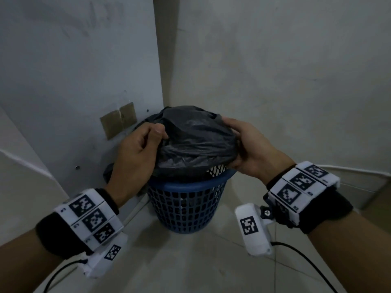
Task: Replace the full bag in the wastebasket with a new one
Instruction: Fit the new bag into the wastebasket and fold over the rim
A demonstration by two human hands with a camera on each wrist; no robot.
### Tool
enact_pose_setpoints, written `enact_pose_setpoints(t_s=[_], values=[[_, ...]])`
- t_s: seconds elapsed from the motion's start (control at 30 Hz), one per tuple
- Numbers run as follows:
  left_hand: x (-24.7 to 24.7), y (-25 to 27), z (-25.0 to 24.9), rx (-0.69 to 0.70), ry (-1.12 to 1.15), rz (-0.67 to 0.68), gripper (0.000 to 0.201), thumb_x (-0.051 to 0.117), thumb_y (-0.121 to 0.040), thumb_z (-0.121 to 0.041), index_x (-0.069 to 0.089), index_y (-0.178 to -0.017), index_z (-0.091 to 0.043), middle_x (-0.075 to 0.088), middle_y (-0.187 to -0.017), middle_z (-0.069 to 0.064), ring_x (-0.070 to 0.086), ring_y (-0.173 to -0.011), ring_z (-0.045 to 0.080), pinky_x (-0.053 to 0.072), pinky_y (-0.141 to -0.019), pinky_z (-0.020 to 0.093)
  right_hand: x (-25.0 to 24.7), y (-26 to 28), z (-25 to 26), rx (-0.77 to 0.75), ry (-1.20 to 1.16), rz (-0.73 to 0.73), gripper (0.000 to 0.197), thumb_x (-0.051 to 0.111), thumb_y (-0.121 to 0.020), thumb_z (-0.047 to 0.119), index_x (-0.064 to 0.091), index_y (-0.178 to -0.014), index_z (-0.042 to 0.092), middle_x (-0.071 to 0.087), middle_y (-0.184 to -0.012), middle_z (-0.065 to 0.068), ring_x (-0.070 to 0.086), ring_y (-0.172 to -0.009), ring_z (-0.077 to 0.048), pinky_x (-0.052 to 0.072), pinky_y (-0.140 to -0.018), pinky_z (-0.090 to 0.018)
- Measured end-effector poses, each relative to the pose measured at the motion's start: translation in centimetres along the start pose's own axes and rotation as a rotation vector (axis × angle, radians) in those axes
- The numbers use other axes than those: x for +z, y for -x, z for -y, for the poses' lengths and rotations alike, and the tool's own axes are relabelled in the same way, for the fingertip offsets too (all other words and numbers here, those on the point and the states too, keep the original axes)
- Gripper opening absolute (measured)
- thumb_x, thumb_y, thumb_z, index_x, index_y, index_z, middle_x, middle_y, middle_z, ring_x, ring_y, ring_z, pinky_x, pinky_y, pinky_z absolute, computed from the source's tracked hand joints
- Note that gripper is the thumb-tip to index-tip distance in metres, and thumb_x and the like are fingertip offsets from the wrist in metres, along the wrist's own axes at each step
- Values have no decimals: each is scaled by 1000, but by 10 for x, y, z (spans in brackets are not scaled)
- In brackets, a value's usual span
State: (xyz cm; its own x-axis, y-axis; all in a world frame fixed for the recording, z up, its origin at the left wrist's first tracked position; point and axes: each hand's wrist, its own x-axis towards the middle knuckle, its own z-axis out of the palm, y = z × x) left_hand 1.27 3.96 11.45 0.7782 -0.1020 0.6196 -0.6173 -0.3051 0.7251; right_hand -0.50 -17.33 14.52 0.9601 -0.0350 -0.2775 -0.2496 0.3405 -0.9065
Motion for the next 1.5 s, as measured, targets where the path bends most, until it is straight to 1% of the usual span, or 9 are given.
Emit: enact_pose_setpoints(t_s=[0.17,0.33,0.5,0.77,0.9,1.03,1.17,1.37,1.5], values=[[-4,-12,6,34,-55,-64,35,41,-99,-34,61,-83,-11,63,-78,-2,56,-70,-5,43,-63,8,-26,4,21,-57,-66,-71,23,46,-98,22,40,-75,19,28,-40,8,18,-29,-6,15,-30,-16],[-4,-13,2,92,-86,41,23,55,-87,-47,65,-78,-29,64,-79,-12,58,-73,-5,41,-65,5,-25,10,6,99,152,-62,29,45,-99,35,49,-78,15,49,-56,1,37,-40,-10,27,-36,-17],[-6,-22,15,66,-197,-58,36,57,-90,-42,63,-74,-10,61,-75,2,53,-66,8,40,-60,11,-10,10,-11,253,252,-6,55,42,-91,66,56,-95,13,69,-103,-20,67,-70,-29,52,-51,-28],[-24,-32,29,-43,-206,-192,25,49,-98,-38,61,-90,-16,63,-90,5,57,-79,14,50,-76,29,18,0,-2,-40,6,152,55,58,-95,20,36,-144,18,71,-112,-8,70,-82,-21,58,-63,-28],[-23,-21,19,107,-221,-264,6,48,-99,-28,53,-101,-25,49,-102,3,53,-91,14,48,-86,36,37,-7,-3,-149,9,225,51,60,-92,8,44,-140,12,65,-118,-14,67,-89,-26,59,-82,-38],[-18,-5,10,303,-381,-27,42,47,-89,-59,55,-107,-22,56,-104,-1,54,-96,23,47,-82,45,48,-8,-5,-229,3,262,35,58,-93,4,56,-128,7,68,-108,-10,68,-86,-21,60,-78,-33],[-8,0,19,118,-596,111,58,56,-75,-70,57,-108,-22,54,-116,-3,50,-106,15,42,-88,31,48,-5,-1,-209,-33,280,40,60,-93,17,52,-133,17,67,-115,-12,70,-89,-26,60,-71,-33],[-23,-20,19,-374,98,-89,46,42,-91,-56,67,-96,-18,67,-91,-10,63,-85,5,52,-75,21,21,-11,-8,-75,-24,-155,11,52,-97,22,58,-98,13,63,-69,-2,58,-56,-16,48,-51,-25],[-27,-22,19,-435,182,-132,38,40,-90,-63,64,-92,-34,65,-96,-13,63,-93,9,49,-86,26,17,-11,-19,208,-11,-108,25,50,-99,31,58,-95,7,64,-89,-11,62,-73,-24,50,-59,-32]])
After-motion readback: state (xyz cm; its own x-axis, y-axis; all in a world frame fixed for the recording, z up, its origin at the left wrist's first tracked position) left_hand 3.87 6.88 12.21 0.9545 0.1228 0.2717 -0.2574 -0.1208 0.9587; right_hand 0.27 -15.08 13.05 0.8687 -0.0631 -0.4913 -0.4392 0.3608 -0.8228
